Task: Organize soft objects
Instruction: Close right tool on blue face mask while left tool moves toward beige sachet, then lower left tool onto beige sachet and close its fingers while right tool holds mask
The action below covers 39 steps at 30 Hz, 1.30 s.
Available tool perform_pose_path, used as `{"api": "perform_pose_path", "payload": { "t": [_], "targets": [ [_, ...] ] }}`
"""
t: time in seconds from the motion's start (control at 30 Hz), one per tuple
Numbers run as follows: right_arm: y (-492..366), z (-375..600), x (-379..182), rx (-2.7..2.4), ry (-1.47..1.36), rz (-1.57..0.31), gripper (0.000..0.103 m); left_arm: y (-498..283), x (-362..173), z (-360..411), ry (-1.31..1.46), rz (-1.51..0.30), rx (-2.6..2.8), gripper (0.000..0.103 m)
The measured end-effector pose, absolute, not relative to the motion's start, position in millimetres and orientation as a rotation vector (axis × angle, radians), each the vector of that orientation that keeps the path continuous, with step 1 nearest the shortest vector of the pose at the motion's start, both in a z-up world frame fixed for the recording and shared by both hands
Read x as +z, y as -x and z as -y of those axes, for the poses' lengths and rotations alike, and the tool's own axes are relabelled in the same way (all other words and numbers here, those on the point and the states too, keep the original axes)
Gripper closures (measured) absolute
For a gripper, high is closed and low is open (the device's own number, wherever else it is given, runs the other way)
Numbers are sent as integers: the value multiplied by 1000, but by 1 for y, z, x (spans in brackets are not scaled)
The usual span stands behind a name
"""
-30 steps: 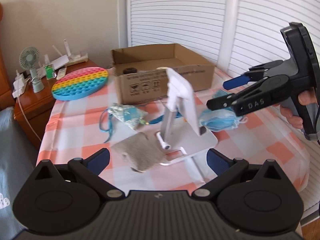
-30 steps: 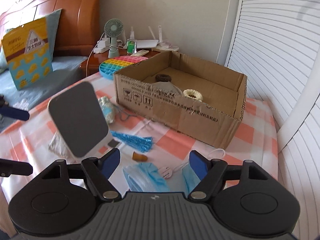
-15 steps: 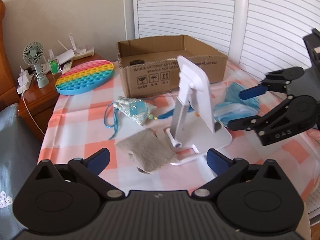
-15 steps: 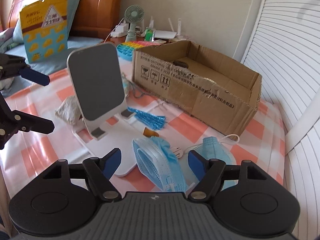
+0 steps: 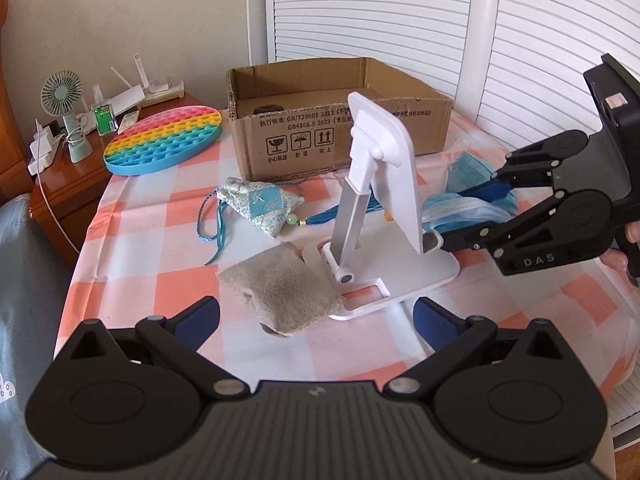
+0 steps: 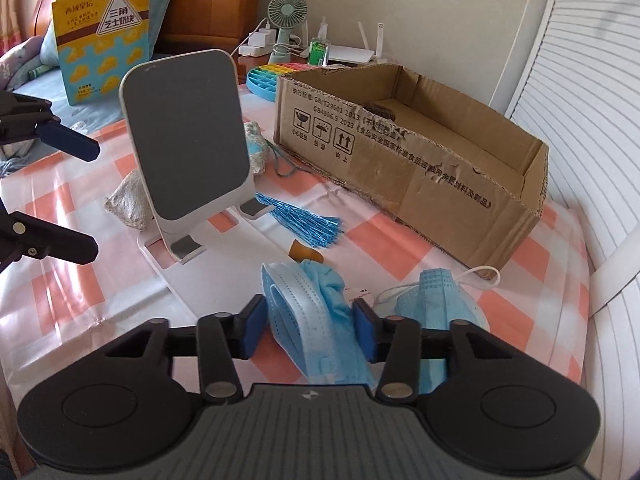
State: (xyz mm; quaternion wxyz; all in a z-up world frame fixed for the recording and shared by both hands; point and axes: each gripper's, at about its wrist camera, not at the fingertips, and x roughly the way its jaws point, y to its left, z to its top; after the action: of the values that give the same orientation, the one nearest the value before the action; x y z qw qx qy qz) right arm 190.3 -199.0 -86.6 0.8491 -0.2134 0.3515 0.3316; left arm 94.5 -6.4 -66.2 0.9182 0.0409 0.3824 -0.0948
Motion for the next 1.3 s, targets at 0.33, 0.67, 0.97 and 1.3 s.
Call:
{"api": "perform_pose_path", "payload": {
  "t": [0.33, 0.67, 0.97, 1.3],
  "targets": [
    [-182, 207, -82, 700, 394, -748, 91, -100, -69, 5, -95, -791, -182, 2],
    [-170, 206, -76, 702, 406, -742, 90, -127, -69, -11, -114, -775, -218, 15],
    [-166, 204, -74, 704, 415, -740, 87, -160, -79, -28, -177, -838, -362, 17],
    [-165, 203, -72, 698, 412, -730, 46, -170, -87, -31, -177, -902, -459, 31]
  ]
}}
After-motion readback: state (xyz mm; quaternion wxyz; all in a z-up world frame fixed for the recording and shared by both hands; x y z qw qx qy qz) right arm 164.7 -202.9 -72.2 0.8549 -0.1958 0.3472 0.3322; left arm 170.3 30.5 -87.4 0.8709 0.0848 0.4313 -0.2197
